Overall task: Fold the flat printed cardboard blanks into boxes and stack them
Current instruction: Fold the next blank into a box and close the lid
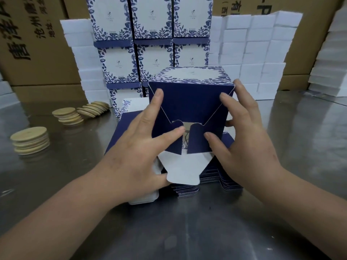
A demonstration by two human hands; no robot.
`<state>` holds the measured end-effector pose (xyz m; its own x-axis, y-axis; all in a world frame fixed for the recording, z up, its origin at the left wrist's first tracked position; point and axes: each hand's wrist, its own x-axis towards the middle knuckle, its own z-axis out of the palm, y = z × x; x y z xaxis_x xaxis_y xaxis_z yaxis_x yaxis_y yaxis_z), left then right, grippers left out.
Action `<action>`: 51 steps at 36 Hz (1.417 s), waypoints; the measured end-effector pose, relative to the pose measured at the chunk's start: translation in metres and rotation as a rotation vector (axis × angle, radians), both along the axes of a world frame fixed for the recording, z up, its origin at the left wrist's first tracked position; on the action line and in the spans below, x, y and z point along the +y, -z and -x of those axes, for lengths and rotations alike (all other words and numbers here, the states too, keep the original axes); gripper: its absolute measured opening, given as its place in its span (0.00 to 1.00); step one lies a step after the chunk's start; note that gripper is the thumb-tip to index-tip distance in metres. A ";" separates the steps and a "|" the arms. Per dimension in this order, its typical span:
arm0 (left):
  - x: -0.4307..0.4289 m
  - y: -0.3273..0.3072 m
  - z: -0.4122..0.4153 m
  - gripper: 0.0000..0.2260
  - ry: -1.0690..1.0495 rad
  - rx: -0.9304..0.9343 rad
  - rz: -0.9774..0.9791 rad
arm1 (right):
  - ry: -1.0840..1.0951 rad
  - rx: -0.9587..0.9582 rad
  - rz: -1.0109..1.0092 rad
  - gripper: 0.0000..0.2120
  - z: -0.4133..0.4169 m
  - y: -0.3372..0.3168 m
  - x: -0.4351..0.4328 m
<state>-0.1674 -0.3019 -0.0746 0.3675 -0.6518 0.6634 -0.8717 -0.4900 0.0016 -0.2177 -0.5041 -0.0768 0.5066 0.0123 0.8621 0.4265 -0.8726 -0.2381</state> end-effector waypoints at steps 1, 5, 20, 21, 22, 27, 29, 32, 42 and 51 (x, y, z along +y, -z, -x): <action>-0.001 -0.001 0.001 0.31 -0.006 -0.002 0.028 | -0.011 -0.006 0.003 0.31 0.000 0.000 0.002; 0.000 -0.005 0.002 0.25 0.004 -0.004 0.127 | -0.038 -0.025 0.019 0.29 0.001 0.000 0.005; -0.001 -0.005 0.005 0.23 -0.023 -0.052 0.149 | 0.009 -0.047 0.047 0.31 0.002 0.003 0.006; -0.001 -0.005 0.005 0.23 -0.025 -0.045 0.149 | 0.009 -0.045 0.046 0.31 0.002 0.002 0.006; -0.001 -0.005 0.006 0.23 -0.029 -0.038 0.149 | 0.002 -0.045 0.045 0.31 0.002 0.002 0.006; 0.000 -0.006 0.008 0.22 -0.061 -0.010 0.157 | -0.053 -0.046 0.023 0.35 0.002 0.001 0.006; -0.001 -0.006 0.008 0.21 -0.080 0.009 0.172 | -0.055 -0.021 0.002 0.39 0.001 0.002 0.005; -0.001 -0.005 0.009 0.19 -0.103 0.023 0.215 | -0.067 0.088 -0.145 0.43 0.000 0.002 0.006; -0.005 -0.007 0.009 0.21 -0.131 0.123 0.494 | -0.133 0.219 -0.269 0.35 -0.001 0.005 0.005; -0.006 -0.007 -0.001 0.28 -0.013 0.657 0.680 | -0.361 0.371 -0.472 0.32 0.001 0.002 0.011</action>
<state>-0.1659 -0.3080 -0.0677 0.8075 -0.1946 0.5569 -0.5890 -0.2134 0.7795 -0.2187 -0.4926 -0.0792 0.8034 -0.0982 0.5873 0.4869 -0.4593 -0.7430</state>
